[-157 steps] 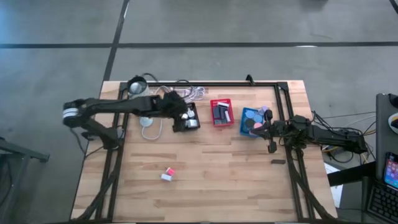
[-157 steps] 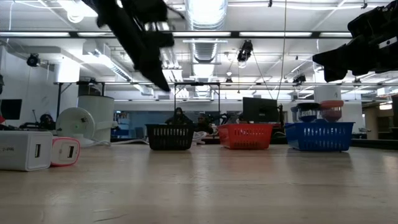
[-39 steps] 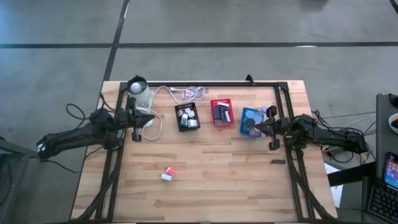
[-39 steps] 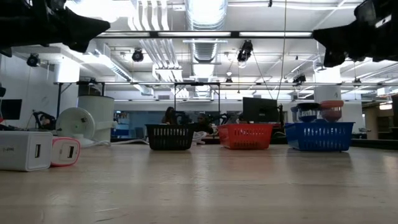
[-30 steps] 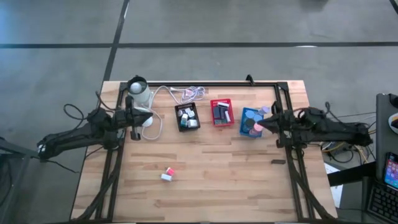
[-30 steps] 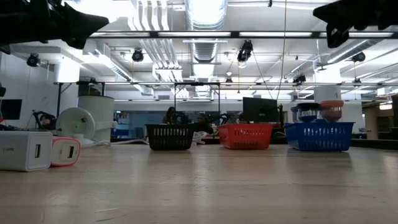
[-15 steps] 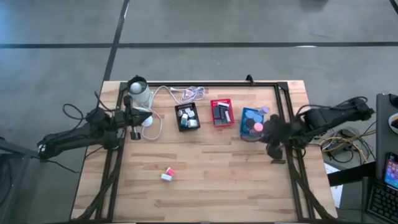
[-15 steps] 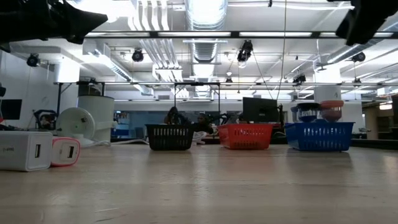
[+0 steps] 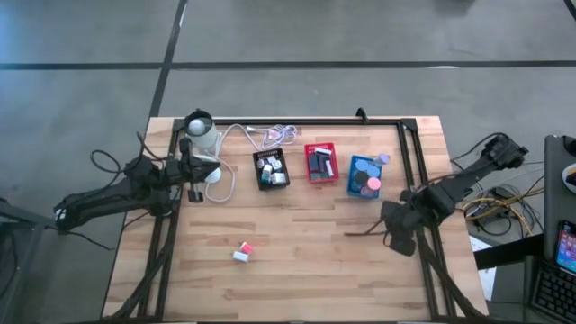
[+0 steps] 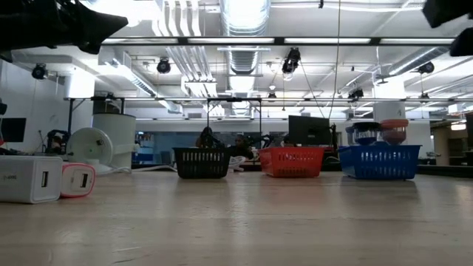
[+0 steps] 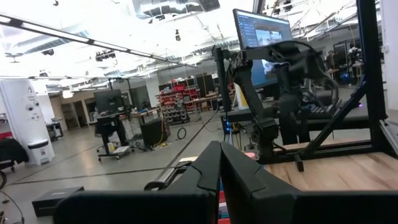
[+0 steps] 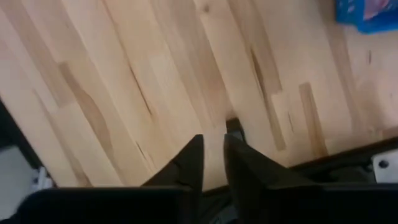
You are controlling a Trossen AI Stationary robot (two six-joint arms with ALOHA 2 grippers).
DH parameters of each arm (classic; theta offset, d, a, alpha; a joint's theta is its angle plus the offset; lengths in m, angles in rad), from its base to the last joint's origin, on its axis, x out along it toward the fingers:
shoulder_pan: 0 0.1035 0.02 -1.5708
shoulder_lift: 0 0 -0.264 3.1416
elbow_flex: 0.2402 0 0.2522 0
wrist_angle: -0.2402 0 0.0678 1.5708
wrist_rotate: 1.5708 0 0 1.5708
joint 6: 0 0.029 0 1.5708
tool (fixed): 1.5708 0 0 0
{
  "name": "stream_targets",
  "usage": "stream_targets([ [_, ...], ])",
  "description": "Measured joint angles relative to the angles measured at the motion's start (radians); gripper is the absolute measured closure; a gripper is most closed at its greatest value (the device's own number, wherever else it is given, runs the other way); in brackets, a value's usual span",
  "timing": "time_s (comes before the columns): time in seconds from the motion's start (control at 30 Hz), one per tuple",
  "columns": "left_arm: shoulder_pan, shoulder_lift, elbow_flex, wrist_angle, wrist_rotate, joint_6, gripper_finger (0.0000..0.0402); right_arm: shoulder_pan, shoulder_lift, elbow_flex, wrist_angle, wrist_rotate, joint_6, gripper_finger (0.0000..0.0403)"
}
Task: Pick & Place Office items
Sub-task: Put the black digital clock into the red bin
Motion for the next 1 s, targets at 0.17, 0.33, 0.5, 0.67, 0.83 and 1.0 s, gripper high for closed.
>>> stream_targets([
  [0.17,0.000,0.000,0.000,0.000,0.000,-0.001,0.0388,0.112,0.011,-0.053,0.004,0.002,0.054,0.0279],
  [0.33,0.000,0.000,0.000,0.000,0.000,-0.001,0.0388,0.218,-0.003,-0.126,0.063,0.035,0.077,0.0220],
  [0.5,0.000,0.000,0.000,-0.001,0.000,-0.001,0.0388,0.267,-0.020,-0.202,0.114,0.063,0.148,0.0181],
  [0.67,0.000,0.000,0.000,-0.001,0.000,-0.003,0.0388,0.275,-0.023,-0.262,0.140,0.060,0.179,0.0161],
  [0.83,0.000,0.000,-0.001,-0.001,0.000,-0.005,0.0388,0.275,-0.021,-0.306,0.165,0.071,0.194,0.0158],
  [1.0,0.000,0.000,-0.002,-0.001,0.000,-0.006,0.0388,0.275,-0.017,-0.329,0.191,0.080,0.198,0.0158],
])
